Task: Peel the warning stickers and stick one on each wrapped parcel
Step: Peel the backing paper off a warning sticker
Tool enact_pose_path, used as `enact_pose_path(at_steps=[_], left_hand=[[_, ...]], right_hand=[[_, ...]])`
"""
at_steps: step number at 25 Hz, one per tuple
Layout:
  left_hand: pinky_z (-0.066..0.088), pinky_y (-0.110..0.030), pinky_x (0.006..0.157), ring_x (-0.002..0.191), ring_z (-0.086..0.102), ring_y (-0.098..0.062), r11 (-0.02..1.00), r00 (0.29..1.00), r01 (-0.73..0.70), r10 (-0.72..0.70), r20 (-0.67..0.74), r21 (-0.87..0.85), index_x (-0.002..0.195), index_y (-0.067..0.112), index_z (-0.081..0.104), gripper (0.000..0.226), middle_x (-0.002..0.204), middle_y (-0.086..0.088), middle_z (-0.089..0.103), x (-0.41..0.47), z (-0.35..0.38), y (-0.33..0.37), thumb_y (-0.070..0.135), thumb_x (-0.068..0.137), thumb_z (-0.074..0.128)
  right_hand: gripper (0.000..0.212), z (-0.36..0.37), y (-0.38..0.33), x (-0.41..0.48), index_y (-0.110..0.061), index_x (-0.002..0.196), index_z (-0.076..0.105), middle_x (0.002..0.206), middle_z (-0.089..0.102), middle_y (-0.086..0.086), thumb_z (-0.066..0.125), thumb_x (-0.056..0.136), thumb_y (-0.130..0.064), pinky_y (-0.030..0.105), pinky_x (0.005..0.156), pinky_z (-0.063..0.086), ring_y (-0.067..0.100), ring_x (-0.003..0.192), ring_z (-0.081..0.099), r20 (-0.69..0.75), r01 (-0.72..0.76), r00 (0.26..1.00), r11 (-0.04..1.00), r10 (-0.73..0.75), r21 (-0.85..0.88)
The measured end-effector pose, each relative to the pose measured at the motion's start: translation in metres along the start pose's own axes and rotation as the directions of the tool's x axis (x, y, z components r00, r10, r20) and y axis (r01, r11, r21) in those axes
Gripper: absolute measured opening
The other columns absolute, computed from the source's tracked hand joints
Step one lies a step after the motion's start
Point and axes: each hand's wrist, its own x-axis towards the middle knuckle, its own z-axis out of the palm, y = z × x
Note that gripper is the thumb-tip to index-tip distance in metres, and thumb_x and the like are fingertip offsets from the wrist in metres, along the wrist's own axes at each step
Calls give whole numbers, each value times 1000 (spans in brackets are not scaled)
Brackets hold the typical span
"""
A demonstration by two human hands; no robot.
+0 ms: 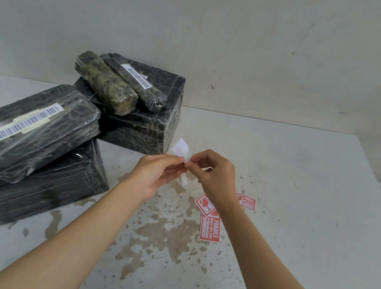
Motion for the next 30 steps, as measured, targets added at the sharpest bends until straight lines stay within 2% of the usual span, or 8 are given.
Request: enact_pose_path(at_steps=[5, 10, 16, 21, 26, 30], left_hand=[[57, -19, 70, 85, 72, -20, 999, 1000, -16, 16, 19, 32, 86, 2, 71, 6, 88, -12, 74, -2, 1, 0, 3, 83, 67], [56, -16, 69, 78, 71, -15, 998, 999, -53, 52, 16, 25, 86, 1, 71, 6, 82, -10, 74, -3, 5, -4, 1, 83, 66], [55, -15, 71, 83, 71, -16, 993, 993, -118, 118, 15, -8, 85, 1, 71, 7, 87, -12, 74, -5, 5, -3, 1, 84, 65], [54, -16, 71, 89, 70, -20, 990, 990, -141, 141, -7, -29, 84, 1, 71, 7, 92, -15, 72, -5, 6, -4, 1, 84, 65], [55, -16, 70, 86, 70, -18, 989, 992, -130, 129, -11, -68, 84, 2, 71, 6, 91, -13, 72, -6, 7, -4, 1, 83, 65], [55, -17, 73, 85, 70, -15, 989, 992, -123, 123, 2, -78, 86, 2, 71, 5, 89, -11, 73, -6, 8, -5, 4, 83, 67]], right_hand=[[10, -1, -1, -1, -12, 81, 65, 79, 69, -1, 75, 77, -12, 22, 62, 52, 11, 75, 66, -13, -23, 1000, 999, 23, 47], [9, -1, -5, 0, -12, 80, 64, 77, 68, 1, 69, 75, -5, 21, 58, 49, 10, 71, 64, -8, -71, 997, 993, 72, 90], [12, -6, -11, 0, -1, 84, 65, 77, 70, 15, 74, 78, -6, 25, 55, 50, 17, 59, 59, 30, -148, 989, 955, 145, 259], [9, -3, -14, 0, -3, 80, 69, 72, 70, 12, 74, 78, -11, 25, 56, 51, 19, 61, 60, 18, -177, 984, 959, 178, 220], [8, -2, -17, -2, -4, 79, 70, 69, 69, 5, 73, 77, -11, 18, 54, 48, 8, 59, 61, 2, -159, 987, 970, 161, 186], [3, -1, -17, -1, -10, 77, 70, 70, 70, 0, 71, 76, -13, 15, 57, 47, 3, 62, 63, -22, -144, 989, 984, 147, 104]])
